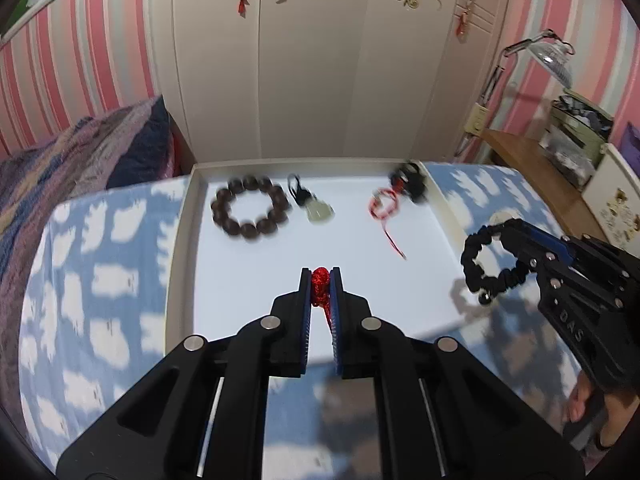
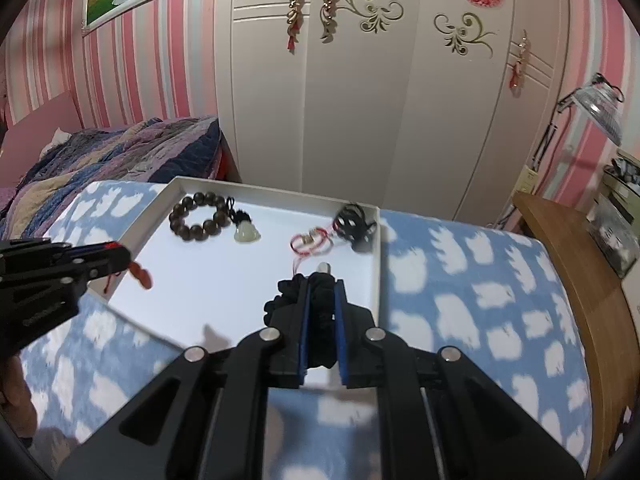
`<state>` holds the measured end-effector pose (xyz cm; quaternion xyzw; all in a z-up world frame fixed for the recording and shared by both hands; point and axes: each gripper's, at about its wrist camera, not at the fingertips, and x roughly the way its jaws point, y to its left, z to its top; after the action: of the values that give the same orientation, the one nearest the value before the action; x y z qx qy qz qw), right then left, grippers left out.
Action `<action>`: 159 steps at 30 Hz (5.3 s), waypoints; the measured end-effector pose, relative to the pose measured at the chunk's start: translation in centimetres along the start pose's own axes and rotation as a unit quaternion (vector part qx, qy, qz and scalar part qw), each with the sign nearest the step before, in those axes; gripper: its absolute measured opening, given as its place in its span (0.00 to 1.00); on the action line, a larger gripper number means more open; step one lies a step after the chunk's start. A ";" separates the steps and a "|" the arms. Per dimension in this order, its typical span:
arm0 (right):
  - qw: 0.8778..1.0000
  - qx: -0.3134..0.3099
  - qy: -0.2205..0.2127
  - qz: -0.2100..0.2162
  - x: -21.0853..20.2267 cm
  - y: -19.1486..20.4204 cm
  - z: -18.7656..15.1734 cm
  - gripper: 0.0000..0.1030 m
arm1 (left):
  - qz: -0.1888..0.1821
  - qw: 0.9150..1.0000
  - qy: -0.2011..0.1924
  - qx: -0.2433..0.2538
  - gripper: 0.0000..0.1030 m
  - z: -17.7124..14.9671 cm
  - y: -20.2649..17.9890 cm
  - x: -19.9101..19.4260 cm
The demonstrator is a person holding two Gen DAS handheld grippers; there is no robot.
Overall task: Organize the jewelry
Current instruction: 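Carry both items into the white tray and open both tools, then withdraw both tools from the tray toward the remaining jewelry, then grasp the cream scrunchie with the right tool while the left tool grasps the brown teardrop pendant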
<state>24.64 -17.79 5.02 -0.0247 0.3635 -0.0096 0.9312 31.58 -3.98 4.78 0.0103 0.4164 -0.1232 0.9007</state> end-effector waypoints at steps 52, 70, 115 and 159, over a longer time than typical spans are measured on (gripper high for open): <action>0.995 0.071 0.075 -0.008 9.3 -3.5 2.9 0.64 | 0.029 0.999 0.034 -0.018 0.72 2.6 2.6 7.1; 0.997 0.016 -0.015 -0.070 -7.4 -2.5 -3.9 0.98 | 0.079 0.996 -0.048 -0.005 0.97 -7.2 4.4 -10.3; 0.991 0.012 0.132 -0.029 -11.7 1.5 -22.3 0.72 | 0.011 0.997 0.077 -0.019 0.85 -24.6 2.6 -9.9; 0.988 -0.007 0.144 0.051 -11.1 2.6 -20.5 0.08 | 0.004 0.993 0.120 -0.004 0.20 -23.7 1.9 -8.9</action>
<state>2.61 -15.55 -2.63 -0.0112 0.4942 0.0366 0.8685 8.77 2.62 -4.21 0.0235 0.5215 -0.1156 0.8451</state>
